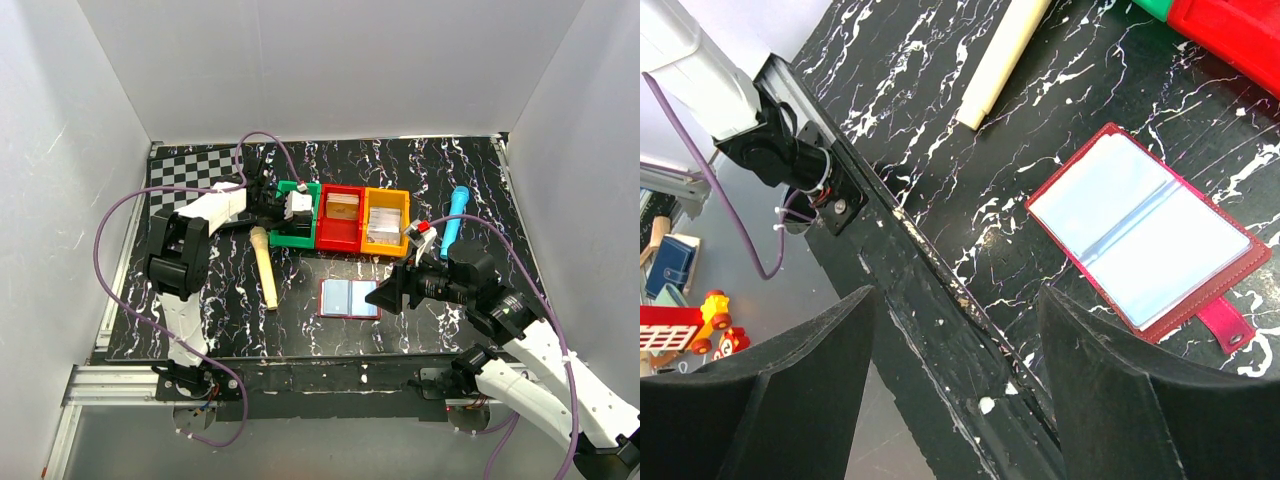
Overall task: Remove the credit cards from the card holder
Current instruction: Place the credit card in the storage box.
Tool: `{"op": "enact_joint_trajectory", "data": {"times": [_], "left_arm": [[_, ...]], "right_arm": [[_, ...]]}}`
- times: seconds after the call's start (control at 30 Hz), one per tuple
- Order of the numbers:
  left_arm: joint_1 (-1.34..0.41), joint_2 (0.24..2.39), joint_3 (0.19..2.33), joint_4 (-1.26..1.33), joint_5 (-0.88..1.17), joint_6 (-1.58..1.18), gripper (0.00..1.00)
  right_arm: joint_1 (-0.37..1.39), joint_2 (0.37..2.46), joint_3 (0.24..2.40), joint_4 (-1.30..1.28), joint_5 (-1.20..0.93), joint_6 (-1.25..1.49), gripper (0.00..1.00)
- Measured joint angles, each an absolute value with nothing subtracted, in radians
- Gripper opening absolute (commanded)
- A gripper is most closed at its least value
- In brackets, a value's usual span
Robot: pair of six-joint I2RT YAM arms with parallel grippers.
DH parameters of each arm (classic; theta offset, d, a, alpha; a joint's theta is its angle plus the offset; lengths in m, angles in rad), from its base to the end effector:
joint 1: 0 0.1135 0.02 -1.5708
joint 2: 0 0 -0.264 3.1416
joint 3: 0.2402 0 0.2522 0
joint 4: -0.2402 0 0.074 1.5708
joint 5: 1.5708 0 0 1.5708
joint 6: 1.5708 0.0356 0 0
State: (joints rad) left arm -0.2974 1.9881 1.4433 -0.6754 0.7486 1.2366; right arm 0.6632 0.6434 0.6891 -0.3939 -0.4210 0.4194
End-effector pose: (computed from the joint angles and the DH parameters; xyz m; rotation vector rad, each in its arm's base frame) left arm 0.3772 -0.1410 0.1852 1.8033 1.6279 -0.6547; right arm 0.1099 0.1043 0.3067 -0.5493 1.9806 1.1062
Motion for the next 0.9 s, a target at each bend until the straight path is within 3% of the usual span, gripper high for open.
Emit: {"op": "enact_joint_trajectory", "data": {"times": [0.43,0.53,0.9], "left_arm": [[-0.298,2.009,1.469,-0.653,0.744,1.216,0.0],[-0.298,2.009,1.469,-0.649,0.742,1.209,0.06],[-0.298,2.009,1.46,-0.626,0.727,1.203,0.08]], "right_arm": [[0.663,0.651,0.689,-0.393,-0.421,0.419,0.73],[0.663,0.651,0.689,-0.394,-0.421,0.419,0.73],[0.663,0.655,0.689,-0.393,-0.421,0.42,0.73]]}}
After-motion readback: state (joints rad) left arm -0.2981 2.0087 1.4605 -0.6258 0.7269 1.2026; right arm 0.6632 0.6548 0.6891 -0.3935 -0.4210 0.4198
